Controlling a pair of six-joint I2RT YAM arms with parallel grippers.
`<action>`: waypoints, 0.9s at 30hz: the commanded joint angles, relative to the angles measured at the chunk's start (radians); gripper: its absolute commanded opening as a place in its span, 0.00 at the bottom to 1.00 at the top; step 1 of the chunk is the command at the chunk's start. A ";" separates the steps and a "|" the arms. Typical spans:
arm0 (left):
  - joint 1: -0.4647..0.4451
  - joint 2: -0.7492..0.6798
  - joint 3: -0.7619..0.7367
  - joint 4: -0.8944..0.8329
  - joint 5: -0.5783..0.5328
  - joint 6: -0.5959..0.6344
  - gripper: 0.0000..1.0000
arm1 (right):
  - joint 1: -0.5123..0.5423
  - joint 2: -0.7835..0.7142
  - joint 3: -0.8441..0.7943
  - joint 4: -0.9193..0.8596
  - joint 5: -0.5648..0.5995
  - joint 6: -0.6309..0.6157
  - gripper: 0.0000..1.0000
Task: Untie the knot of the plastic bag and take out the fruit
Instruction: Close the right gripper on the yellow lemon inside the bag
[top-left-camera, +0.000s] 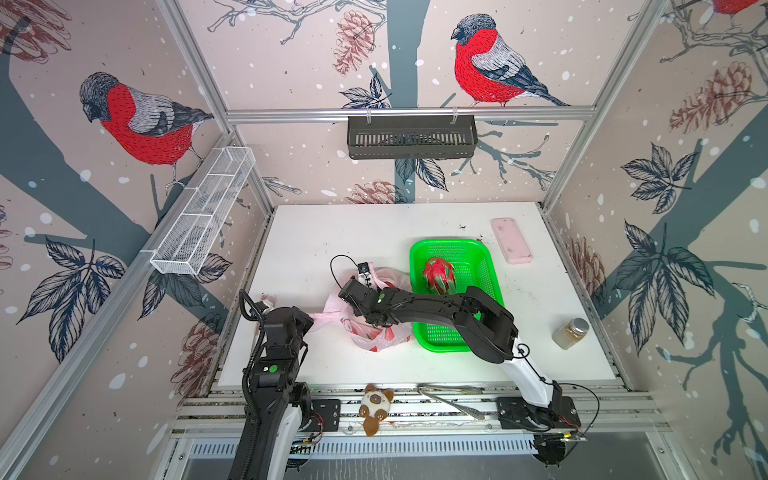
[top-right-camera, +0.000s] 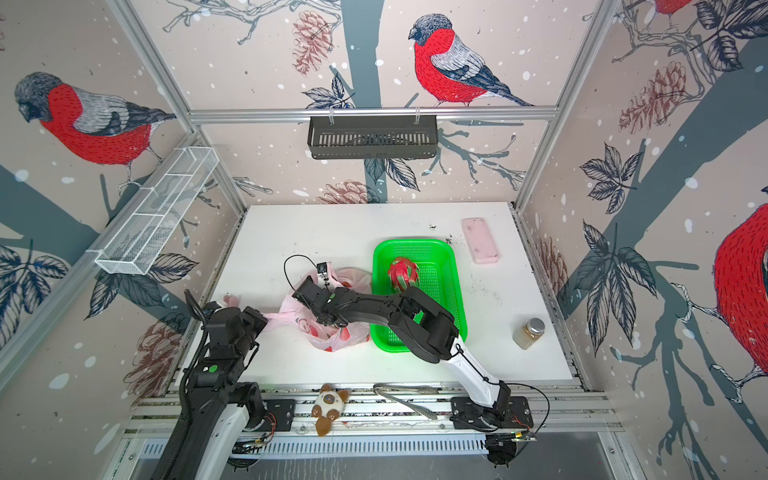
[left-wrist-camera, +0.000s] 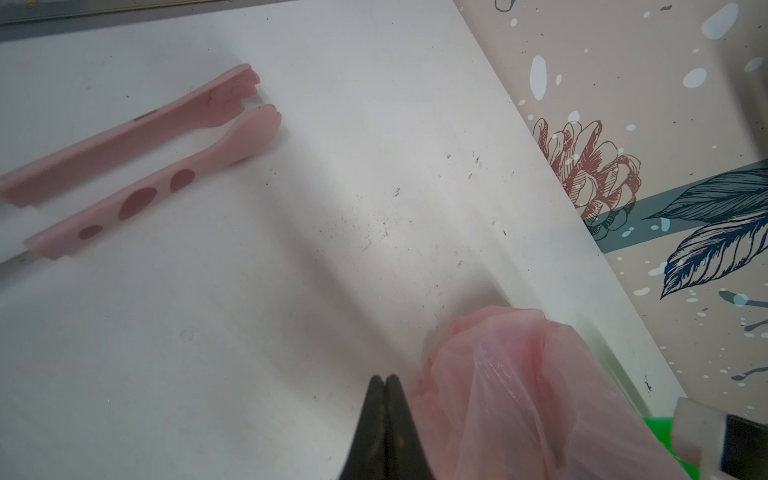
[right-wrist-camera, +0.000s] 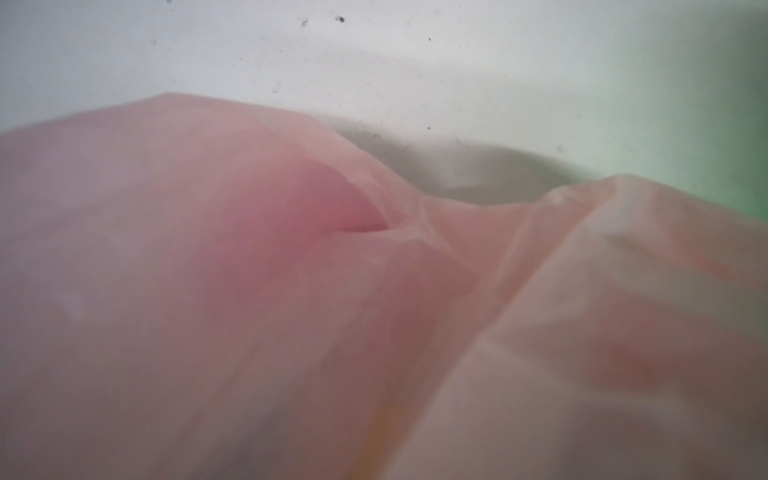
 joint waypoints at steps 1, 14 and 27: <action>-0.001 0.003 -0.003 0.039 -0.011 -0.009 0.00 | 0.002 -0.003 -0.010 -0.118 -0.042 0.030 0.58; -0.001 -0.045 -0.003 0.012 -0.053 -0.010 0.00 | 0.016 -0.118 -0.037 -0.025 -0.021 -0.069 0.32; -0.001 -0.028 0.005 0.072 -0.085 -0.022 0.00 | 0.060 -0.235 -0.045 -0.006 -0.062 -0.142 0.29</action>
